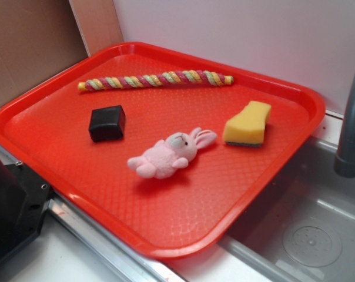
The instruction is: Grab the multicolored rope.
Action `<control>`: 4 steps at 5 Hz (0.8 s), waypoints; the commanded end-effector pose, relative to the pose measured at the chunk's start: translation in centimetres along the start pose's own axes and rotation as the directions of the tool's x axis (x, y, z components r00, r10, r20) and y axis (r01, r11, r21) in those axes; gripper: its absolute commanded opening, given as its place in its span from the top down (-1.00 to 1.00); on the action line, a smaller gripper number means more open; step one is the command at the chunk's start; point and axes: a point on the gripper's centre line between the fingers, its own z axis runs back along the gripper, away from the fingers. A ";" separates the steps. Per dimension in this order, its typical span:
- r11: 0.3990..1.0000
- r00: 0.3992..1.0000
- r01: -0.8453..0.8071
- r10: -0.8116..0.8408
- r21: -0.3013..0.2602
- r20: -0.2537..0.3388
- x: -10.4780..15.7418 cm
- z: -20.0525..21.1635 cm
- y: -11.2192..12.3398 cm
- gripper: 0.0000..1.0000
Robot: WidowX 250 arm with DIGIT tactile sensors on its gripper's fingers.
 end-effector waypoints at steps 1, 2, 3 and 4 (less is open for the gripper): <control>1.000 1.000 0.000 0.000 0.000 0.000 0.0 0.0 0.0 -1.00; 0.999 0.999 0.043 -0.043 -0.007 0.009 0.8 -0.8 1.0 -1.00; 0.992 0.992 0.125 -0.124 -0.008 0.024 2.0 -2.2 2.3 -1.00; 0.981 0.980 0.193 -0.192 -0.026 0.054 3.2 -3.6 3.6 -1.00</control>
